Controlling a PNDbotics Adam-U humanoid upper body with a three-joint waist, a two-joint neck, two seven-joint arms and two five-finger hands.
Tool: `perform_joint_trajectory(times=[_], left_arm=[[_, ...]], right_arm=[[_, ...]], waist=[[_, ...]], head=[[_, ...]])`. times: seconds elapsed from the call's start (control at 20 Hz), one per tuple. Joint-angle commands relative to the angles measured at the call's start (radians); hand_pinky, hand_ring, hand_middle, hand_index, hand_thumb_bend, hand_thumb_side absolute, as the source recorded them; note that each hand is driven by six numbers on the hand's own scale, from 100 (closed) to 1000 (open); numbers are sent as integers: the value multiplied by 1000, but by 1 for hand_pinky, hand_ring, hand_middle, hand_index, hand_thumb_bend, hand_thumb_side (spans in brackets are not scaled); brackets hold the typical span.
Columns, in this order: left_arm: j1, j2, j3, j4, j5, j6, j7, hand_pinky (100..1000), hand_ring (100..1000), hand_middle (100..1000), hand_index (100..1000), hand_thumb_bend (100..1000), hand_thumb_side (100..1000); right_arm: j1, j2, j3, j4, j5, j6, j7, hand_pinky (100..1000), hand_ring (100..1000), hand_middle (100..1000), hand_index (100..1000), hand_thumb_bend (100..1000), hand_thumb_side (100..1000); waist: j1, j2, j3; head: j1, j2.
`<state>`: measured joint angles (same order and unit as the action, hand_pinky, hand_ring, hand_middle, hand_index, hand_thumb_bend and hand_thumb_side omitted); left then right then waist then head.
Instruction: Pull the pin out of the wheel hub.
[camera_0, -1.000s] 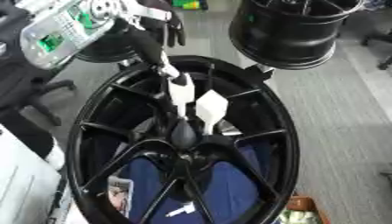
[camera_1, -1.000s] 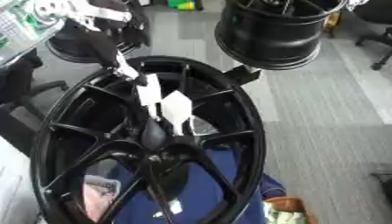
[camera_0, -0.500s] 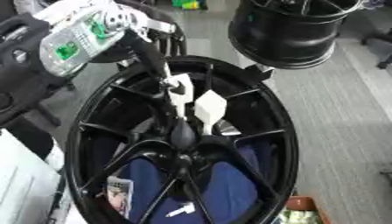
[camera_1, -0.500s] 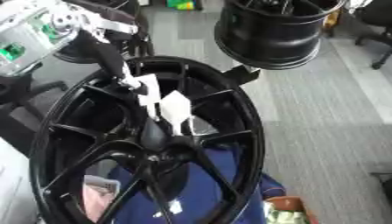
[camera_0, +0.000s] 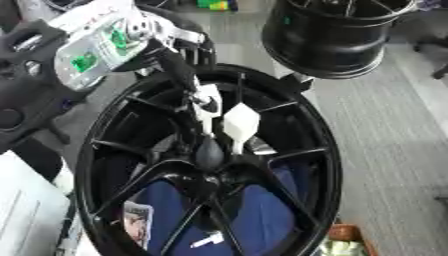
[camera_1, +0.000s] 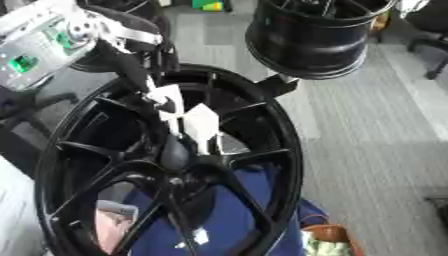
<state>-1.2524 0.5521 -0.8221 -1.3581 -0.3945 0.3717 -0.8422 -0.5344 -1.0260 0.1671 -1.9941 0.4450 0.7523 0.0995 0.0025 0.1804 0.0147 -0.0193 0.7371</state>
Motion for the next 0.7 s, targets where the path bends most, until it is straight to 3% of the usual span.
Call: perform_joint_trajectory(times=[0.05, 0.7], left_arm=[[-15, 10, 1, -14, 3, 77, -61, 713, 711, 651, 783, 582, 471], [10, 11, -16, 10, 14, 74, -65, 687, 686, 619, 757, 566, 454]], right_arm=[[-5, -24, -13, -6, -6, 0, -6, 890, 844, 808, 872, 100, 242], [0, -21, -18, -6, -10, -2, -19, 891, 845, 808, 872, 100, 244]], waist=[[-4, -14, 2], [-7, -12, 1]], head=[[5, -9], [11, -15]])
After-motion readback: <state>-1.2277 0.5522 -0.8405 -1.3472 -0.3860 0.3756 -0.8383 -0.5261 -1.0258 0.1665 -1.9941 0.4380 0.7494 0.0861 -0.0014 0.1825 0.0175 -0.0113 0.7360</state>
